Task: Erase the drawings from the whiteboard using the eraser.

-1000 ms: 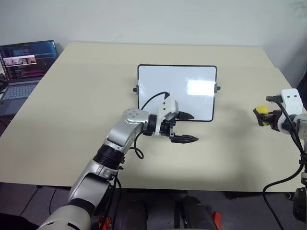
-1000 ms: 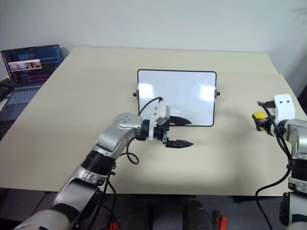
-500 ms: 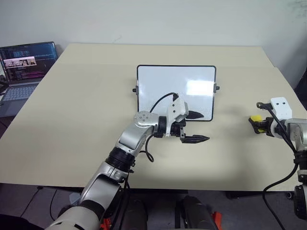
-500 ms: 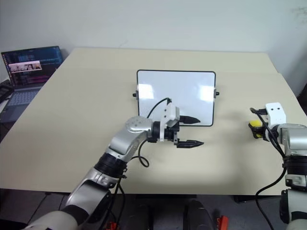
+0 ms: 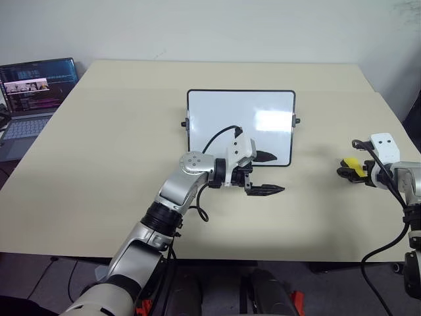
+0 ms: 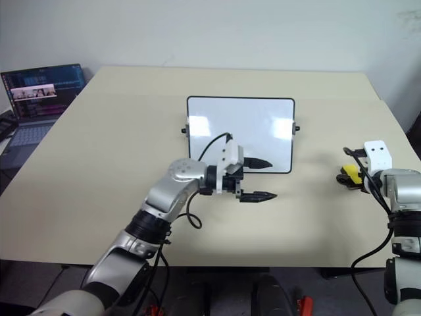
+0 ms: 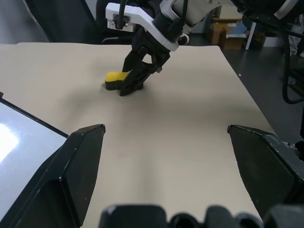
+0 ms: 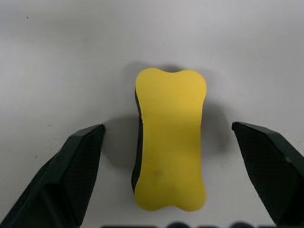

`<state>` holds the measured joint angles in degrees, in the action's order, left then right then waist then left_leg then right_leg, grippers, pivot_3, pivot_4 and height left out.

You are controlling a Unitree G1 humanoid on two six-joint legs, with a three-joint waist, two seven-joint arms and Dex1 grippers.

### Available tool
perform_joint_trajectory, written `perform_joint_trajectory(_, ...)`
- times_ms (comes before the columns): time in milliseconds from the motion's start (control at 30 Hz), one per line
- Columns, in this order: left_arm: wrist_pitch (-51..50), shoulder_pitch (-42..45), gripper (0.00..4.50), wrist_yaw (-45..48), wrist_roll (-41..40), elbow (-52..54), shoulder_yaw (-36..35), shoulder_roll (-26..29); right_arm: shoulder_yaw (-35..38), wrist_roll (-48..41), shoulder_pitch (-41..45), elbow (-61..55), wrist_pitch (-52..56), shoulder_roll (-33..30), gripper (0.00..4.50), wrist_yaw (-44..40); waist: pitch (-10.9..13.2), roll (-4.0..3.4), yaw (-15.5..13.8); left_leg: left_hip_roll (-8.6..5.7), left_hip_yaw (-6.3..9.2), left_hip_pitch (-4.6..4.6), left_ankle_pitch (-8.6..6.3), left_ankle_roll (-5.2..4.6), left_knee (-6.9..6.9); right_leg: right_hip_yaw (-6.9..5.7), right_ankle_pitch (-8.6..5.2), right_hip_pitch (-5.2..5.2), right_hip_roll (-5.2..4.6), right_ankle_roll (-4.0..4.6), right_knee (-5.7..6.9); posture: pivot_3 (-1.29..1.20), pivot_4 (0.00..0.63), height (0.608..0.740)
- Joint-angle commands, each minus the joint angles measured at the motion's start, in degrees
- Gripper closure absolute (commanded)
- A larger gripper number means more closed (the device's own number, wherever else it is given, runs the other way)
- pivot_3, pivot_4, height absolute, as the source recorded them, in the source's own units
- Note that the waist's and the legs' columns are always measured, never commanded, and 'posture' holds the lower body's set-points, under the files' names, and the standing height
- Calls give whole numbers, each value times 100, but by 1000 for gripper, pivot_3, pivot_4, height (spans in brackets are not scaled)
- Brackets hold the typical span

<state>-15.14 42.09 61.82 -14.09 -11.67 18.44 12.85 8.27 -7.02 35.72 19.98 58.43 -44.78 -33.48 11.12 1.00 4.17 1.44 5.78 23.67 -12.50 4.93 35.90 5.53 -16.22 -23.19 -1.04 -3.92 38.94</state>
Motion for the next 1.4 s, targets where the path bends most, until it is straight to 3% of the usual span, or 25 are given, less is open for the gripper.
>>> perform_joint_trajectory(33,-40,8,0,-71,-55,306,-200,96,199,-144,31,-469,199,-151,28,17,0,0,5,0,0,0,0,0,0,0,0,0,0,0,0,0,150,740)
perform_joint_trajectory(200,-277,-23,0,-358,-420,614,-776,224,384,-268,145,-1577,128,-198,28,151,1,-3,12,0,0,1,0,0,0,0,0,-1,0,0,1,0,150,740)
perform_joint_trajectory(333,-581,-43,0,-959,-834,1005,-1644,377,769,-497,398,-1833,-798,600,28,594,0,0,63,2,2,0,0,0,1,-2,0,0,0,0,2,0,150,740)
perform_joint_trajectory(500,-707,-81,0,-1828,-862,873,-2755,1024,801,-123,330,-977,-2348,1378,28,1505,-1,2,68,4,2,-5,0,1,3,-2,0,2,2,0,5,0,150,740)
perform_joint_trajectory(667,-208,-382,0,-2413,-500,347,-3252,1443,585,-109,193,-647,-3268,1771,28,1547,-1,0,41,1,4,3,0,1,-1,-6,-1,0,-4,-2,-2,0,150,740)
perform_joint_trajectory(800,93,-544,0,-2933,-361,143,-3390,1341,484,44,167,-123,-3750,1868,28,1648,-1,1,12,1,10,4,0,2,1,-13,0,0,-4,-1,2,0,150,740)
perform_joint_trajectory(933,451,-904,0,-3376,-230,-198,-3304,905,887,-294,229,233,-4484,2233,28,1995,-2,0,-1,1,8,3,0,2,3,-11,0,0,-5,-1,5,0,150,740)
perform_joint_trajectory(1400,1208,-1092,0,-3744,-48,-1054,-3219,549,777,-231,-6,710,-5197,2948,28,2472,-3,1,57,1,7,0,1,2,2,-9,1,0,-4,0,11,0,150,740)
